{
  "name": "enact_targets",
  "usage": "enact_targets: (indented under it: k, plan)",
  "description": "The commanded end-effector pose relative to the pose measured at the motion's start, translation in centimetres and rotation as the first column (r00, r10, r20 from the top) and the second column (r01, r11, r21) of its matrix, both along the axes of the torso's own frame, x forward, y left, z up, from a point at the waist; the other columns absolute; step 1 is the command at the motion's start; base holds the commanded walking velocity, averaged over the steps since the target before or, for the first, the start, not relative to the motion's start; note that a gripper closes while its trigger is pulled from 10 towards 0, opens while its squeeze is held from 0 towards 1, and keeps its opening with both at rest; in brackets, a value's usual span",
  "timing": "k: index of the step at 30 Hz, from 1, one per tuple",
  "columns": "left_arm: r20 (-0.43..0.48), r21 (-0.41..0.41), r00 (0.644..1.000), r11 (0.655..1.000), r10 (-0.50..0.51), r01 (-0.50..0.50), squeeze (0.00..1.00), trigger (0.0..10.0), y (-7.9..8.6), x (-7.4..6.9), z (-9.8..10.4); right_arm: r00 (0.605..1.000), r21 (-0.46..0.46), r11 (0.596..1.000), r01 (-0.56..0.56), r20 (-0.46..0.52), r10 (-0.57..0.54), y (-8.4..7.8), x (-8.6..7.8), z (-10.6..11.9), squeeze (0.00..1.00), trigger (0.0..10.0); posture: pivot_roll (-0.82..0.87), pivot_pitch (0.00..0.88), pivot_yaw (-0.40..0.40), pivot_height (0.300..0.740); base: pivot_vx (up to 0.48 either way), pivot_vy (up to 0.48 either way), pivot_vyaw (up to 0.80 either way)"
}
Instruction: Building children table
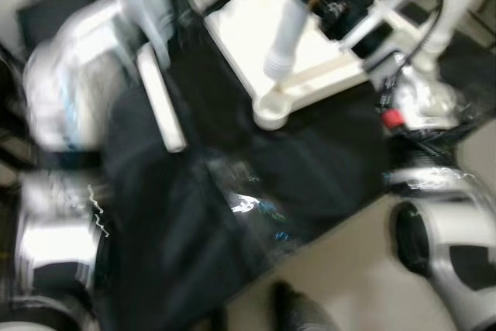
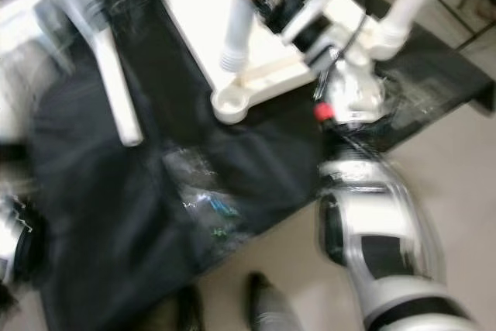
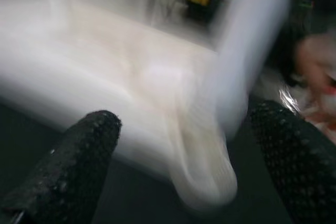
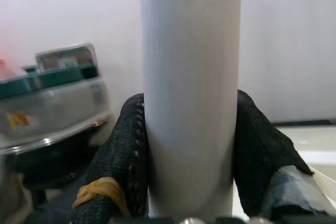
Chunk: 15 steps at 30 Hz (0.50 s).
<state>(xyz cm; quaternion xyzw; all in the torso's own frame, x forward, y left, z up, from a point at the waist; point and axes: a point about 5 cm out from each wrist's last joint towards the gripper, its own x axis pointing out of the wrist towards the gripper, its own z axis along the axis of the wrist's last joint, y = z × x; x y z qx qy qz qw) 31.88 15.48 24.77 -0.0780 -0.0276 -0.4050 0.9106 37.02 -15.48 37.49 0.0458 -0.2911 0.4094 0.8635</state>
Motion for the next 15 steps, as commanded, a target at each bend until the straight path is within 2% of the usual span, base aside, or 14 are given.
enact_targets:
  k: [1, 2, 3, 4, 5, 6, 7, 9, 13, 14, 15]
  plan:
    - [0.088, 0.013, 0.994, 0.998, -0.065, 0.064, 0.00, 10.0, -1.0, -0.8, 2.3, 0.999, 0.004, 0.999, -0.046, 0.011, 0.046, 0.7, -0.2, 0.2, 0.00, 10.0, 0.00, 0.338, -0.009, 0.740, 0.000, 0.000, 0.00]
    - [-0.013, -0.004, 0.992, 0.992, -0.124, 0.124, 0.00, 10.0, -1.9, -4.8, -2.1, 0.995, -0.028, 0.995, -0.098, 0.008, 0.098, 1.2, -0.3, -0.2, 0.00, 10.0, 0.01, 0.350, -0.009, 0.740, 0.000, 0.000, 0.00]
    - [-0.070, -0.054, 0.988, 0.989, -0.138, 0.134, 0.00, 10.0, -3.1, -8.0, -4.4, 0.988, -0.129, 0.980, -0.148, 0.022, 0.152, 1.7, -0.6, -0.6, 0.00, 10.0, 0.01, 0.364, -0.007, 0.740, 0.000, 0.000, 0.00]
    - [-0.070, -0.054, 0.988, 0.989, -0.138, 0.134, 0.00, 10.0, -3.1, -8.0, -4.4, 0.988, -0.129, 0.980, -0.148, 0.022, 0.152, 1.7, -0.6, -0.6, 0.00, 10.0, 0.01, 0.364, -0.007, 0.740, 0.000, 0.000, 0.00]
    - [-0.082, -0.065, 0.991, 0.993, -0.102, 0.097, 0.00, 10.0, -4.0, -9.0, -5.3, 0.983, -0.225, 0.959, -0.170, 0.031, 0.181, 1.9, -0.7, -0.9, 0.00, 10.0, 0.00, 0.370, -0.009, 0.740, 0.000, 0.000, 0.00]
    - [-0.065, -0.063, 0.997, 0.998, -0.032, 0.028, 0.00, 10.0, -4.3, -9.2, -5.9, 0.977, -0.308, 0.933, -0.185, 0.048, 0.209, 2.0, -0.9, -1.1, 0.00, 10.0, 0.00, 0.376, -0.011, 0.740, 0.000, 0.000, 0.00]
    - [-0.065, -0.063, 0.997, 0.998, -0.032, 0.028, 0.00, 10.0, -4.3, -9.2, -5.9, 0.977, -0.308, 0.933, -0.185, 0.048, 0.209, 2.0, -0.9, -1.1, 0.00, 10.0, 0.00, 0.376, -0.011, 0.740, 0.000, 0.000, 0.00]
    - [-0.014, -0.054, 0.998, 0.996, 0.066, -0.067, 0.00, 10.0, -4.3, -9.0, -6.0, 0.970, -0.379, 0.905, -0.191, 0.069, 0.233, 1.9, -1.3, -1.0, 0.00, 10.0, 0.00, 0.381, -0.011, 0.740, 0.000, 0.000, 0.00]
    - [-0.003, -0.068, 0.997, 0.994, 0.079, -0.079, 0.00, 10.0, -4.3, -8.8, -5.9, 0.968, -0.388, 0.901, -0.195, 0.074, 0.241, 1.9, -1.4, -1.0, 0.00, 10.0, -0.01, 0.385, -0.014, 0.740, 0.000, 0.000, 0.00]
    - [0.029, -0.107, 0.995, 0.990, 0.096, -0.092, 0.00, 10.0, -4.2, -8.7, -4.9, 0.966, -0.398, 0.897, -0.193, 0.082, 0.244, 2.1, -1.6, -1.0, 0.00, 10.0, -0.01, 0.385, -0.020, 0.740, 0.000, 0.000, 0.00]
    - [0.029, -0.107, 0.995, 0.990, 0.096, -0.092, 0.00, 10.0, -4.2, -8.7, -4.9, 0.966, -0.398, 0.897, -0.193, 0.082, 0.244, 2.1, -1.6, -1.0, 0.00, 10.0, -0.01, 0.385, -0.020, 0.740, 0.000, 0.000, 0.00]
